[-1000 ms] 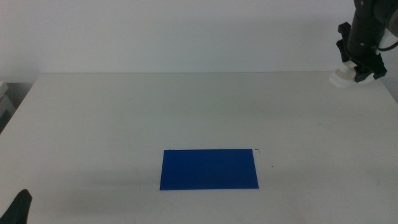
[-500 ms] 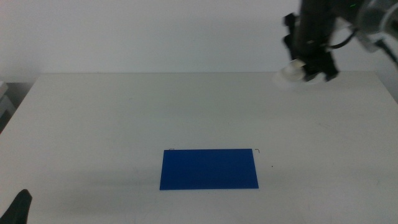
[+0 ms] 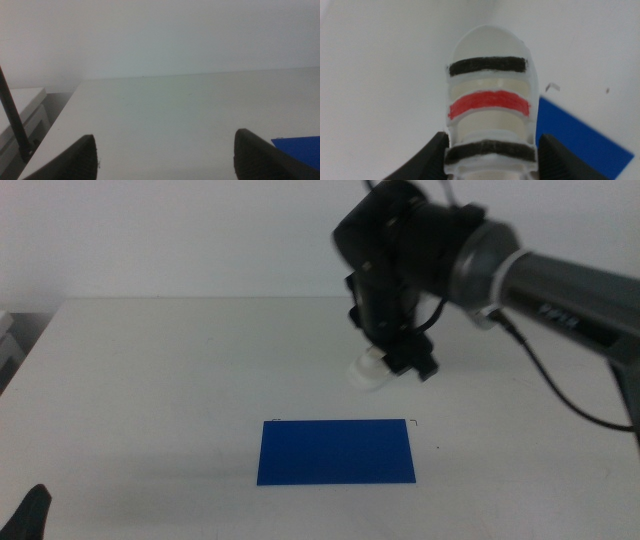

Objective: Use one arm to grab the shoe from the table and place it on the mat.

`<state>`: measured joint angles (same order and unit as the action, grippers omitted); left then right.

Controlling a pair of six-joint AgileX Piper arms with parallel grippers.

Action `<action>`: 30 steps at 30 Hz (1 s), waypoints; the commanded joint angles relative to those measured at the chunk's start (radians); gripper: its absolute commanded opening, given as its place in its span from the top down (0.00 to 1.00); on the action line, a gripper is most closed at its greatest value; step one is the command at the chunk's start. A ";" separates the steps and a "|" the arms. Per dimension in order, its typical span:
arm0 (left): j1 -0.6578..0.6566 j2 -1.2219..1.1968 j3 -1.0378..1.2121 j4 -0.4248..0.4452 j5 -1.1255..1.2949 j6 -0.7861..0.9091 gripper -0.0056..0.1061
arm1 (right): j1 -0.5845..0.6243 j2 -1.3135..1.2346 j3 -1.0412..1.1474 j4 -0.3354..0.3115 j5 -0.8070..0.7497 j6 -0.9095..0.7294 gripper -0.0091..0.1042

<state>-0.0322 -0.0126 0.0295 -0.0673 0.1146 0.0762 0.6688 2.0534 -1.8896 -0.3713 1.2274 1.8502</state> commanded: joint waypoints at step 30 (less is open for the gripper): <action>-0.005 -0.010 0.007 -0.010 -0.083 -0.005 0.11 | 0.116 0.015 -0.019 0.019 0.061 -0.670 0.91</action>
<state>-0.0322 -0.0126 0.0295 -0.0673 0.1146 0.0762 0.7830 2.1303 -1.8865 -0.3185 1.2189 1.2561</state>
